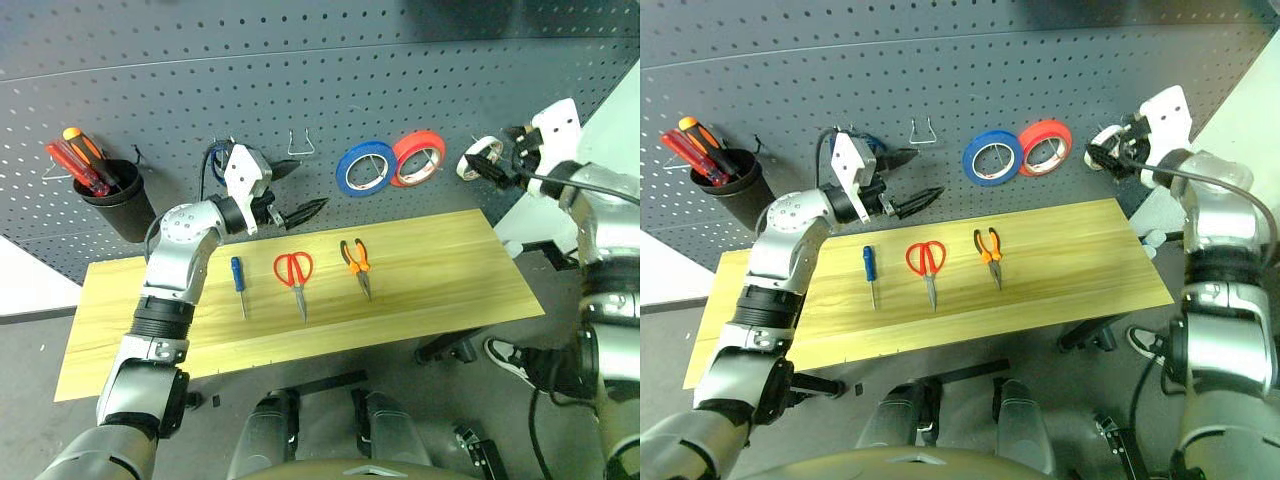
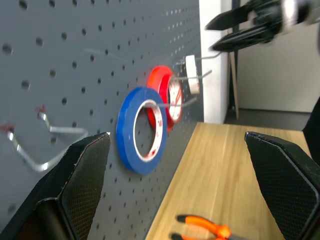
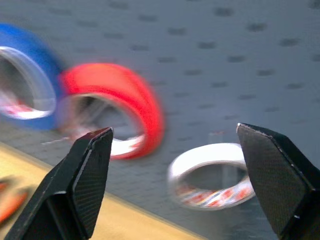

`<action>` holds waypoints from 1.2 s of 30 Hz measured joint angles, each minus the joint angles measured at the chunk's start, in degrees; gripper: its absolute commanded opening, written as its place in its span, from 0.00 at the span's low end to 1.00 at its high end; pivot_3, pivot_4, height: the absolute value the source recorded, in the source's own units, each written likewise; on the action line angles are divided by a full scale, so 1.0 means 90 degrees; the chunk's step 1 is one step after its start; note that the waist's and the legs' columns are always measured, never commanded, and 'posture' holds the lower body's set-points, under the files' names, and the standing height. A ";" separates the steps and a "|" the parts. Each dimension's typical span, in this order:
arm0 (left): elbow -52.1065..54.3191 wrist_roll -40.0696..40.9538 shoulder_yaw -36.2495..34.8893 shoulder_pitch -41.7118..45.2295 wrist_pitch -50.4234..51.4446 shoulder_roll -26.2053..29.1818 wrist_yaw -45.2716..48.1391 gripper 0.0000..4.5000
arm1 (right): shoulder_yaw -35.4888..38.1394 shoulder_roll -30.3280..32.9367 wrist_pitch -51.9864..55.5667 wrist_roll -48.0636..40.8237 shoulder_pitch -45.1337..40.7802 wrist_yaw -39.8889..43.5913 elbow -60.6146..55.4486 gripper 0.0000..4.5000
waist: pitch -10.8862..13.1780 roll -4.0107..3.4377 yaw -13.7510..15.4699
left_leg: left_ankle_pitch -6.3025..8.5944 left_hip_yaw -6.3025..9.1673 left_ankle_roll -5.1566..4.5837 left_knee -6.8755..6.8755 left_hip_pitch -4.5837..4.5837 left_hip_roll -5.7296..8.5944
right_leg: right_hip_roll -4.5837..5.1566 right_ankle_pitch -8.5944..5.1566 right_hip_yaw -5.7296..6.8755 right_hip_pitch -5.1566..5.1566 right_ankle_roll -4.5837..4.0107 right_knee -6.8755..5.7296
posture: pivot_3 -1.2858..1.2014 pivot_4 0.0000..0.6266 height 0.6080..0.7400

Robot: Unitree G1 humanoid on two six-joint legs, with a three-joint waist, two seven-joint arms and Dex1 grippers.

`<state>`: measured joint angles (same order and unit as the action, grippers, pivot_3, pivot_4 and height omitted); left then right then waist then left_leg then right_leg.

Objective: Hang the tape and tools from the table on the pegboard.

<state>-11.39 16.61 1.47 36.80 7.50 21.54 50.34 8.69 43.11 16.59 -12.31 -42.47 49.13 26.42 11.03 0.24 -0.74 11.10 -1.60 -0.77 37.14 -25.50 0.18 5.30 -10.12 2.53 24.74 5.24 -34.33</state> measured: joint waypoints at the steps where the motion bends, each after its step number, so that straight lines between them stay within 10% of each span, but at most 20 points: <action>1: 0.0097 -0.0001 0.0005 -0.0136 0.0000 0.0029 0.0008 1.00 | 0.0009 0.0044 0.0448 -0.0230 0.0297 0.0178 -0.0464 0.93 | -0.0001 0.0000 -0.0003 | 0.0003 -0.0001 -0.0003 0.0001 0.0014 -0.0002 | 0.0001 -0.0001 -0.0001 -0.0013 0.0000 0.0003 | 0.50 0.16 1.00; 17: 0.1061 -0.0339 -0.0059 -0.2019 -0.0172 0.0646 -0.0371 1.00 | -0.0556 -0.0133 0.3912 -0.1297 0.1690 -0.0316 -0.3483 0.97 | -0.0024 0.0003 0.0031 | 0.0009 -0.0005 -0.0007 0.0005 0.0014 -0.0019 | 0.0013 -0.0017 -0.0016 -0.0007 -0.0029 0.0014 | 0.51 0.20 1.00; 36: 0.0489 0.0762 -0.1051 -0.3104 -0.0664 0.2074 0.1739 1.00 | -0.2263 -0.1780 0.3734 0.0114 -0.0709 -0.0853 0.0556 0.97 | -0.0005 0.0000 0.0047 | 0.0016 -0.0011 -0.0017 -0.0010 -0.0008 -0.0017 | 0.0022 -0.0029 -0.0039 0.0042 -0.0049 0.0013 | 0.55 0.35 1.00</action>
<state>-6.99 23.46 -7.99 8.86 1.52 40.21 65.99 -11.68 27.09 50.19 -11.29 -48.85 41.45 31.42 10.99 0.24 -0.31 11.25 -1.70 -0.92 37.05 -25.57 0.03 5.49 -10.39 2.17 25.12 4.80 -34.22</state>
